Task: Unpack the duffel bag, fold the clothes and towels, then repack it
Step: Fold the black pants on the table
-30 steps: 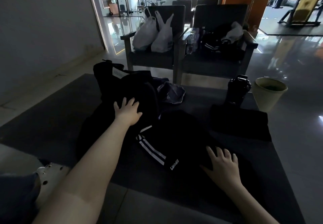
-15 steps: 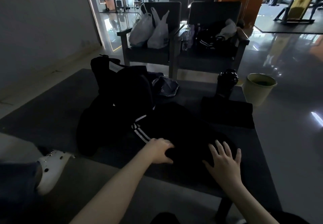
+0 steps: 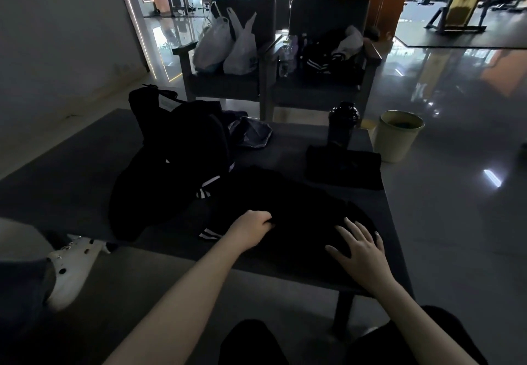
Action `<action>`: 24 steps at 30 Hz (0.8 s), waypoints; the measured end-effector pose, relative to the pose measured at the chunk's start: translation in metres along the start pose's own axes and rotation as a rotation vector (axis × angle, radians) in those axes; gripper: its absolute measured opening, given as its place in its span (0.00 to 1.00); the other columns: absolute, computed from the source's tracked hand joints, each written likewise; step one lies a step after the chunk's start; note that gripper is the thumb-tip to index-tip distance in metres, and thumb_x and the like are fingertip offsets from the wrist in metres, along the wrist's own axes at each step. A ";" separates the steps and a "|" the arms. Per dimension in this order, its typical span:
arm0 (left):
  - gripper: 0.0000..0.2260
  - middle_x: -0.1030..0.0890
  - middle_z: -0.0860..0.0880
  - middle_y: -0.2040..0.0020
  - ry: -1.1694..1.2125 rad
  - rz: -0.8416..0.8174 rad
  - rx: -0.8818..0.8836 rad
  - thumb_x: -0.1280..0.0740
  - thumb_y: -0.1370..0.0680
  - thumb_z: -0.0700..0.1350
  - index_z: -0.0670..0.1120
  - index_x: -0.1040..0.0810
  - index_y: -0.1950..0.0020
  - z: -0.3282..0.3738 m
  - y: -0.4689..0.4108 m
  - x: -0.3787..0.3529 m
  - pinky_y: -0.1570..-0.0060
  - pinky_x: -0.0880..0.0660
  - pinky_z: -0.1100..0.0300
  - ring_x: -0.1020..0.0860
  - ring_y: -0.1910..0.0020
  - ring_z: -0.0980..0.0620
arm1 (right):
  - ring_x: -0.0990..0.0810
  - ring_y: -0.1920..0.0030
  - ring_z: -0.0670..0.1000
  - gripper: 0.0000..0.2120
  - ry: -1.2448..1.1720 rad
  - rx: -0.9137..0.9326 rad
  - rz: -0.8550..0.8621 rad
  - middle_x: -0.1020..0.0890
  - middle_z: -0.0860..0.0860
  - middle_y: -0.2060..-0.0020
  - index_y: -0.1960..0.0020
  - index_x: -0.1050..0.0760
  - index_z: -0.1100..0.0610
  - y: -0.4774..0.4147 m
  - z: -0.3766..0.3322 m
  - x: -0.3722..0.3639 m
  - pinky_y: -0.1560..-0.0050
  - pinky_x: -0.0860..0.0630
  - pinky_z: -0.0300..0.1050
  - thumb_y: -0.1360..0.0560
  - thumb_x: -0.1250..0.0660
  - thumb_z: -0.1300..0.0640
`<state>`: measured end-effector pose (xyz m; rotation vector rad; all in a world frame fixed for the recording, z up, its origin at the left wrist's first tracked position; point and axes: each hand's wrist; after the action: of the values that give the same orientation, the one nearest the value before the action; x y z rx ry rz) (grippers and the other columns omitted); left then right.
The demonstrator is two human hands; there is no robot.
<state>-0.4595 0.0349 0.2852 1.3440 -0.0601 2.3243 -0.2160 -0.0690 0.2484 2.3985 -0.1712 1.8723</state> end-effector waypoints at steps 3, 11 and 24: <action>0.10 0.20 0.47 0.54 0.150 0.063 0.041 0.38 0.20 0.45 0.41 0.20 0.49 0.016 -0.007 0.018 0.51 0.25 0.56 0.21 0.54 0.49 | 0.54 0.23 0.46 0.58 -0.005 0.068 -0.002 0.46 0.44 0.24 0.26 0.39 0.46 0.015 0.005 0.005 0.26 0.61 0.55 0.44 0.73 0.18; 0.15 0.26 0.49 0.69 0.319 0.117 0.094 0.37 0.21 0.47 0.44 0.28 0.67 0.054 -0.023 0.046 0.66 0.32 0.59 0.27 0.69 0.53 | 0.20 0.46 0.58 0.12 -0.113 0.083 0.242 0.18 0.54 0.50 0.51 0.18 0.58 0.023 0.012 -0.004 0.44 0.26 0.58 0.33 0.26 0.65; 0.06 0.21 0.46 0.50 -0.203 0.155 0.027 0.33 0.24 0.42 0.46 0.21 0.48 0.033 -0.013 0.087 0.51 0.22 0.52 0.22 0.54 0.48 | 0.19 0.61 0.55 0.04 -0.896 -0.477 -0.011 0.19 0.57 0.62 0.58 0.22 0.58 -0.014 0.053 0.082 0.61 0.23 0.45 0.31 0.29 0.65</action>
<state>-0.4645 0.0700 0.3724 1.6374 -0.2031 2.3112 -0.1436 -0.0654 0.3153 2.6275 -0.5742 0.5202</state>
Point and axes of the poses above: each hand's wrist, its own y-axis away from the middle knuckle, its own x-axis out of the back of the hand, z = x × y
